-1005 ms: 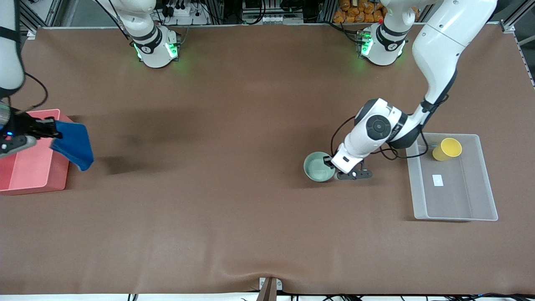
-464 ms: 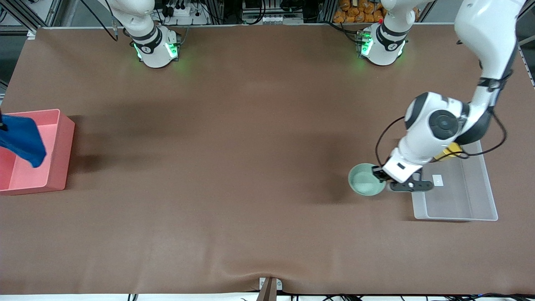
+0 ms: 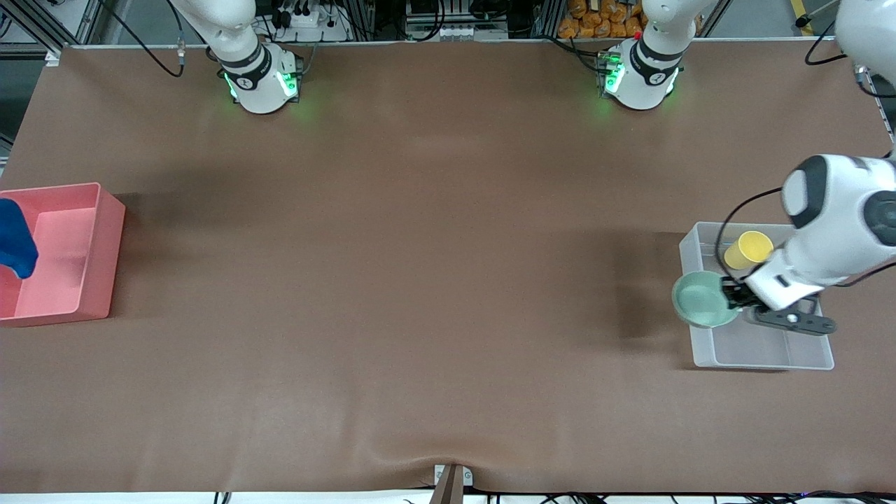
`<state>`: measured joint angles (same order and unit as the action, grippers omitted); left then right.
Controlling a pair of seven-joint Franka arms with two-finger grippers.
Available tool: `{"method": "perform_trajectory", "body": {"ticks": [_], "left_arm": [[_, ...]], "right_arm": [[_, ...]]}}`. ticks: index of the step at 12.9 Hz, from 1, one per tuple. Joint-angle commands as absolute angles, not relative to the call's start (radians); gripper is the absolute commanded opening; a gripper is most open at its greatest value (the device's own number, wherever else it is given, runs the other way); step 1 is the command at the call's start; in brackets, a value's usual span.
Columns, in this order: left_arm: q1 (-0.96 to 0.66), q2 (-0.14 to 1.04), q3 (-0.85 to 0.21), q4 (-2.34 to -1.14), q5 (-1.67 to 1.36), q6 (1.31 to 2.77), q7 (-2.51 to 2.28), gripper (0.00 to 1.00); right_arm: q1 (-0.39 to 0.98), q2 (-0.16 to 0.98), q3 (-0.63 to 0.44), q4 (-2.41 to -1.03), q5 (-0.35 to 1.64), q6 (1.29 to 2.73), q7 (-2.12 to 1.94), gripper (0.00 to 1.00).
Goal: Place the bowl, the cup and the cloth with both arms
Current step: 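Carry the bowl into the bin while the right gripper drops cloth, then open both grippers to release the bowl and the blue cloth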
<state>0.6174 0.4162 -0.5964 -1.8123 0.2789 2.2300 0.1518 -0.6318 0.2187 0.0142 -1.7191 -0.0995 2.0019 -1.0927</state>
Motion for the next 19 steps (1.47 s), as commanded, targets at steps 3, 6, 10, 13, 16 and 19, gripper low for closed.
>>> {"method": "perform_trajectory", "body": {"ticks": [3,6,10,13,16,19], "left_arm": [[0.728,0.468,-0.609,-1.723,0.247,2.152,0.412,0.00],[0.759,0.587,-0.606,-1.652,0.252,2.164,0.485,0.00],[0.749,0.676,-0.603,-1.629,0.264,2.201,0.486,0.10],[0.747,0.687,-0.603,-1.628,0.328,2.226,0.476,0.67],[0.750,0.641,-0.620,-1.600,0.319,2.201,0.476,1.00],[0.753,0.517,-0.695,-1.586,0.275,2.076,0.421,1.00]], "right_arm": [[-0.733,0.351,0.034,-1.690,-0.107,2.118,-1.187,0.00],[-0.755,0.370,0.034,-1.690,-0.103,2.114,-1.253,0.99],[-0.686,0.319,0.054,-1.686,-0.077,2.096,-1.202,1.00],[-0.568,0.279,0.066,-1.648,-0.077,1.912,-0.975,1.00],[-0.474,0.247,0.066,-1.641,-0.077,1.816,-0.817,1.00],[-0.375,0.196,0.066,-1.641,-0.075,1.737,-0.674,1.00]]}}
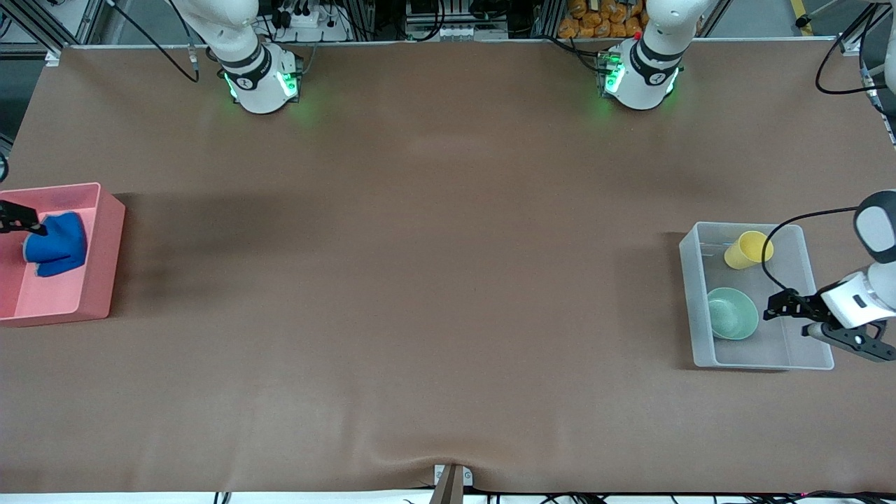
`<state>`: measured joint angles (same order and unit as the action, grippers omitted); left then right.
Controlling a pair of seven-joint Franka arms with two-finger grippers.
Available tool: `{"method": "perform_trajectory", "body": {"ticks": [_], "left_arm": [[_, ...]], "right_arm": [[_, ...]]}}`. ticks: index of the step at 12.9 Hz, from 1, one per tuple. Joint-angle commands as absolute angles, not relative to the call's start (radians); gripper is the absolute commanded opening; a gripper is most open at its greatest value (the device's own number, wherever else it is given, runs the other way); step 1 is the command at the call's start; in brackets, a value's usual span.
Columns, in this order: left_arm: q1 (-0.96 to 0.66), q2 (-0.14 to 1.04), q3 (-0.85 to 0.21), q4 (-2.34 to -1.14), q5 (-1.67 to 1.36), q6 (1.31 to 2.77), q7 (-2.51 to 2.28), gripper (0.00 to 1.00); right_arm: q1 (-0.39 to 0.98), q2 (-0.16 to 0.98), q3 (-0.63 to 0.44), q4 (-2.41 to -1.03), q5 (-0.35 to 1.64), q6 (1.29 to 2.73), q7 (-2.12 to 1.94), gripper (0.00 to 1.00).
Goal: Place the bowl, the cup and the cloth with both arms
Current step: 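Open both grippers to release the bowl and the blue cloth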
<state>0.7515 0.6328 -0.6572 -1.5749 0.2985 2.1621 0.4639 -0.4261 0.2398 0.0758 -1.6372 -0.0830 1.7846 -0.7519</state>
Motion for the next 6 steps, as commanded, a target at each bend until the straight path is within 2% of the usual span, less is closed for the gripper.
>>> {"method": "perform_trajectory", "body": {"ticks": [1,6], "left_arm": [[0.753,0.468,-0.719,-1.585,0.240,2.036,0.372,1.00],[0.753,0.307,-0.882,-1.585,0.199,1.886,0.082,1.00]], "right_arm": [[-0.350,0.183,0.067,-1.641,-0.075,1.721,-0.629,1.00],[-0.253,0.097,0.071,-1.640,-0.011,1.649,-0.448,1.00]]}}
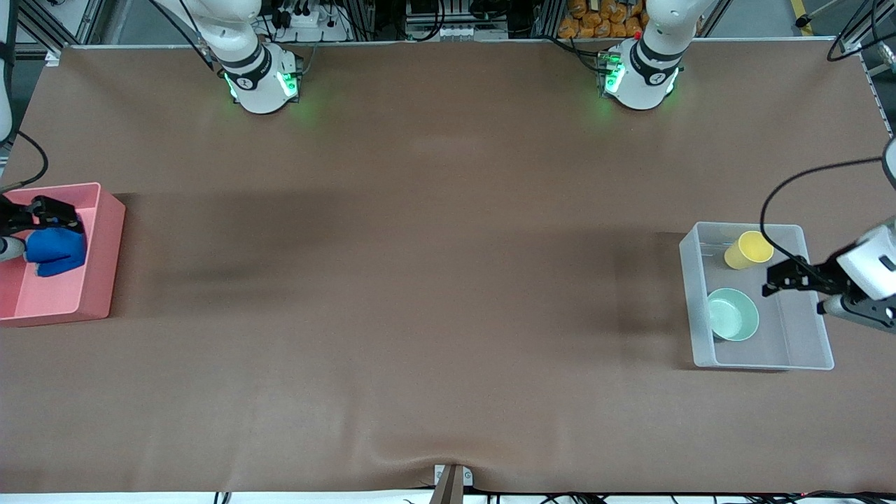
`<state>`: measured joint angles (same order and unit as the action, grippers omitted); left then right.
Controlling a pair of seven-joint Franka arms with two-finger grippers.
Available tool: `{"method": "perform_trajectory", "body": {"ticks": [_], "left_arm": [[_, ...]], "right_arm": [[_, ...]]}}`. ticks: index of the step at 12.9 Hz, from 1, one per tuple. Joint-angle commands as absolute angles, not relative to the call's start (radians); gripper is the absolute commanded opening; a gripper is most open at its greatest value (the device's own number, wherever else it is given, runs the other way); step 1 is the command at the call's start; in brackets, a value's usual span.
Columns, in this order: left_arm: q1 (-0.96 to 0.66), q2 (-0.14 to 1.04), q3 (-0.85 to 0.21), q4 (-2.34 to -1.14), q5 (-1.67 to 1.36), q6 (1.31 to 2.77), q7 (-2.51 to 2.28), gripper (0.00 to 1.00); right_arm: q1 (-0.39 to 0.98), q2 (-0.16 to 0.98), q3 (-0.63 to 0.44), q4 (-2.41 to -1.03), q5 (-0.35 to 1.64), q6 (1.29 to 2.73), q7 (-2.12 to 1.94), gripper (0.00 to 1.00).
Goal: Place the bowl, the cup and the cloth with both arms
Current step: 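Open both grippers to release the bowl and the blue cloth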
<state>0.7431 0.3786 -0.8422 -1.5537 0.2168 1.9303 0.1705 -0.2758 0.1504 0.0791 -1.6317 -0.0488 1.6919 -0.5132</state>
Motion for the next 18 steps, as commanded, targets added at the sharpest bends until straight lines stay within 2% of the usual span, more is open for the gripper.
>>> {"method": "perform_trajectory", "body": {"ticks": [1,6,9,10,13,18], "left_arm": [[0.753,0.284,-0.906,-1.583,0.198,1.861,0.051,1.00],[0.756,0.195,-0.934,-1.582,0.176,1.804,0.005,1.00],[0.735,0.172,-0.919,-1.516,0.144,1.763,0.000,1.00],[0.682,0.157,-0.860,-1.514,0.117,1.761,-0.002,1.00],[0.366,0.089,-0.532,-1.517,0.071,1.753,-0.058,1.00],[0.083,0.057,-0.223,-1.523,0.019,1.709,-0.058,1.00]], "right_arm": [[-0.224,0.072,0.071,-1.640,-0.009,1.626,-0.392,1.00],[-0.152,-0.014,0.071,-1.641,0.021,1.493,-0.204,1.00],[-0.140,-0.044,0.060,-1.640,0.060,1.441,-0.126,1.00],[-0.134,-0.055,0.057,-1.640,0.061,1.437,-0.115,1.00],[-0.103,-0.066,0.038,-1.623,0.055,1.433,-0.025,1.00],[-0.032,-0.055,-0.050,-1.551,0.014,1.430,-0.069,1.00]]}}
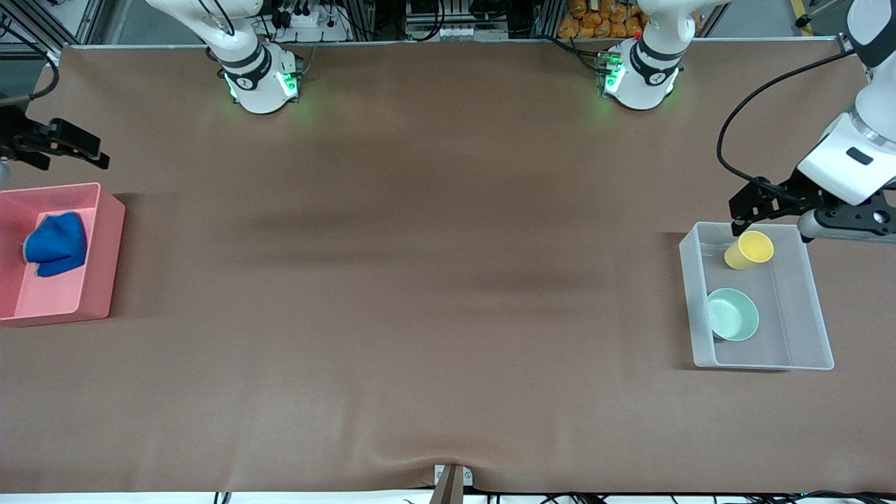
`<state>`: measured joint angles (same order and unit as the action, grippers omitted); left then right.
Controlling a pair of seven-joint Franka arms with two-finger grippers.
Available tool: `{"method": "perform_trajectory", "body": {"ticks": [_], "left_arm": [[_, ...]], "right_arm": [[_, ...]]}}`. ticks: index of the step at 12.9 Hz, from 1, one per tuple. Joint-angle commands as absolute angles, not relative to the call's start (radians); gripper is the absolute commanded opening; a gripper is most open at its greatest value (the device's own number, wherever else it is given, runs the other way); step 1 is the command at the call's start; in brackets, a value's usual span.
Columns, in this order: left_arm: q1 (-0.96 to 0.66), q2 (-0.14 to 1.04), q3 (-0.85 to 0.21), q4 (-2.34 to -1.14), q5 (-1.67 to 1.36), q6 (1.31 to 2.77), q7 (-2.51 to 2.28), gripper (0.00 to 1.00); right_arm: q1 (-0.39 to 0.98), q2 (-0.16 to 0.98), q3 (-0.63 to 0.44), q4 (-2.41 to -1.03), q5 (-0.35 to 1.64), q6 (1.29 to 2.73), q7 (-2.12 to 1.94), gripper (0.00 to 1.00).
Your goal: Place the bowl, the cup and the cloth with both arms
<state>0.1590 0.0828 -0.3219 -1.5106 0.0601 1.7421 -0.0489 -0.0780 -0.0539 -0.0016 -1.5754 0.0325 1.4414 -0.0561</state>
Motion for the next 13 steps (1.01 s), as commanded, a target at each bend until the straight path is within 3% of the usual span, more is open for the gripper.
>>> {"method": "perform_trajectory", "body": {"ticks": [1,3,8,13], "left_arm": [[0.037,0.052,-0.162,-1.523,0.014,1.686,-0.052,1.00],[-0.018,0.040,-0.103,-1.528,0.014,1.669,-0.049,1.00],[-0.028,-0.057,-0.103,-1.618,0.012,1.647,-0.063,1.00],[-0.031,-0.066,-0.094,-1.602,0.017,1.594,-0.049,1.00]], "right_arm": [[-0.031,-0.055,-0.054,-1.551,0.012,1.434,-0.084,1.00],[-0.031,-0.055,-0.054,-1.551,0.011,1.436,-0.087,1.00],[-0.032,-0.051,-0.051,-1.552,0.009,1.454,-0.087,1.00],[-0.034,-0.049,-0.052,-1.554,0.008,1.454,-0.087,1.00]]}}
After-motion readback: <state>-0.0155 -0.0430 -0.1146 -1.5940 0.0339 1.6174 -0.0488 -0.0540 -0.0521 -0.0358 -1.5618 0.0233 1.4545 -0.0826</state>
